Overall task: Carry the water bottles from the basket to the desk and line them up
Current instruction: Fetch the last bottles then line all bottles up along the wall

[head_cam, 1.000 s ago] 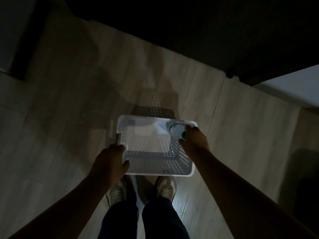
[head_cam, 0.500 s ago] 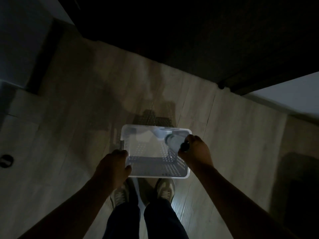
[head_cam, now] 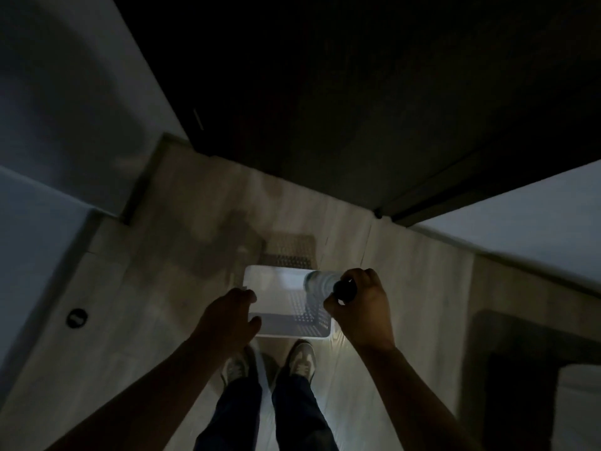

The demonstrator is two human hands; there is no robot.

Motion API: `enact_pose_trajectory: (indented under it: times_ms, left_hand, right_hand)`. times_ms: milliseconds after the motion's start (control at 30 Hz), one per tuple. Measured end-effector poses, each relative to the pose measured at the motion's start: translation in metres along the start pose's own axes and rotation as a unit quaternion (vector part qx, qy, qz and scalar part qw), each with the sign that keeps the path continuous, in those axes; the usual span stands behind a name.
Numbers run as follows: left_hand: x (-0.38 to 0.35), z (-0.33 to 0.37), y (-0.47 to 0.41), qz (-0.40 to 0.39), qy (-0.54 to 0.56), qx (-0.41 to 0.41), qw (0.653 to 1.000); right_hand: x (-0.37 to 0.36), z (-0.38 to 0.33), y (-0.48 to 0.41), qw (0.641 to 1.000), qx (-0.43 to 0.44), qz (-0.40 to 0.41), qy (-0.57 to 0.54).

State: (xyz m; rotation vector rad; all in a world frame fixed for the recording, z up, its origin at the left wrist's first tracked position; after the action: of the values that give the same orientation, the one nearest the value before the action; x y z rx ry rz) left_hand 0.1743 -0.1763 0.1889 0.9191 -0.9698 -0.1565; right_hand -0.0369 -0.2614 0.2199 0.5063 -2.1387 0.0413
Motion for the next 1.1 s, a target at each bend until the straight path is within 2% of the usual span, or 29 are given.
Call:
enact_pose_trajectory:
  times_ms: [200, 433, 567, 833, 1100]
  left_hand:
    - [0.073, 0.012, 0.082, 0.049, 0.032, -0.010, 0.998]
    - [0.126, 0.034, 0.183, 0.102, 0.154, -0.008, 0.983]
    - [0.143, 0.046, 0.224, 0.137, 0.182, 0.000, 0.974]
    - [0.171, 0.073, 0.281, 0.224, 0.258, 0.046, 0.939]
    - [0.191, 0.061, 0.343, 0.309, 0.285, 0.106, 0.901]
  right_hand:
    - [0.103, -0.077, 0.025, 0.994, 0.105, 0.011, 0.021]
    - [0.205, -0.152, 0.054, 0.990, 0.124, 0.063, 0.011]
    - [0.253, -0.190, 0.059, 0.982, 0.171, 0.083, -0.017]
    - [0.319, -0.249, 0.048, 0.945, 0.326, -0.005, -0.030]
    - [0.329, -0.304, 0.053, 0.911, 0.405, -0.057, -0.056]
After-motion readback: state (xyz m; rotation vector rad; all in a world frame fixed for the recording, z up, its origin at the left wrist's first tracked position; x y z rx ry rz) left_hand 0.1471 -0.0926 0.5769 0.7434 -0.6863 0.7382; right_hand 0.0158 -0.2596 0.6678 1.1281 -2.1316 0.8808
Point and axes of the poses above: each hand's wrist, its own y-axis away from the middle knuckle, its own x-axis out of the back of the hand, z = x × y, the point moved 3 cm from there along -y, towards the middle knuckle, and after that the axes turned 14 degrees about x, right-handed, at the moved point
